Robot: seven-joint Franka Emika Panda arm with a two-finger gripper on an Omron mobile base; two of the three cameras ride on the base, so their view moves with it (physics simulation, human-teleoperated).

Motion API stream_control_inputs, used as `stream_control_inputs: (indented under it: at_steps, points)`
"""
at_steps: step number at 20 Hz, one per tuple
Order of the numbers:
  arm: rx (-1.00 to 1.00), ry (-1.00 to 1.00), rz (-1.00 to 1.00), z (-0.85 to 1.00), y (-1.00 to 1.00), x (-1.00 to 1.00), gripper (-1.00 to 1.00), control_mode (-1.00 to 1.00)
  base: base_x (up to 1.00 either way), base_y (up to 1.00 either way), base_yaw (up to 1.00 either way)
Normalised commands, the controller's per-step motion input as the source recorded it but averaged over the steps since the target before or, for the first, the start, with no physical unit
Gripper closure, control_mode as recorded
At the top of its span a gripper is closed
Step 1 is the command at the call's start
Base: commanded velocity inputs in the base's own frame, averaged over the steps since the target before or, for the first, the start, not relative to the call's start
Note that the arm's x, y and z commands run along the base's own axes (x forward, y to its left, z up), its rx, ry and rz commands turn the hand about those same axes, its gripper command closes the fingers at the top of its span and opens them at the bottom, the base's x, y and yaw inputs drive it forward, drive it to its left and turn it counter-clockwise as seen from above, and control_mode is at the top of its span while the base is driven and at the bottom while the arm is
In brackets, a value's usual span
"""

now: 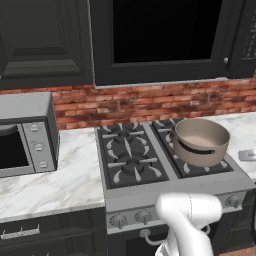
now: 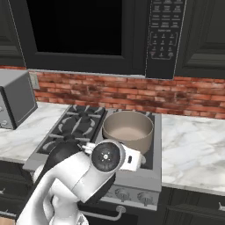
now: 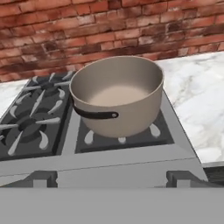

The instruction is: Turn on the front right burner of the stove.

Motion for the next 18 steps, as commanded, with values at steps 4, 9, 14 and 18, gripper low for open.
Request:
stream_control_inputs:
  at_steps: [4, 9, 14, 18]
  points:
    - [-0.05, -0.16, 0.00, -0.55, -0.34, -0.48, -1.00, -1.00, 0.00, 0.00, 0.00]
    - [-0.09, -0.50, 0.13, -0.92, -0.57, -0.23, -1.00, -1.00, 0.00, 0.00, 0.00]
    - [-0.20, -0.59, 0.12, -1.00, -0.15, -0.26, -1.00, -1.00, 0.00, 0.00, 0.00]
    - [-0.32, -0.28, 0.04, -1.00, 0.21, -0.01, -1.00, -1.00, 0.00, 0.00, 0.00]
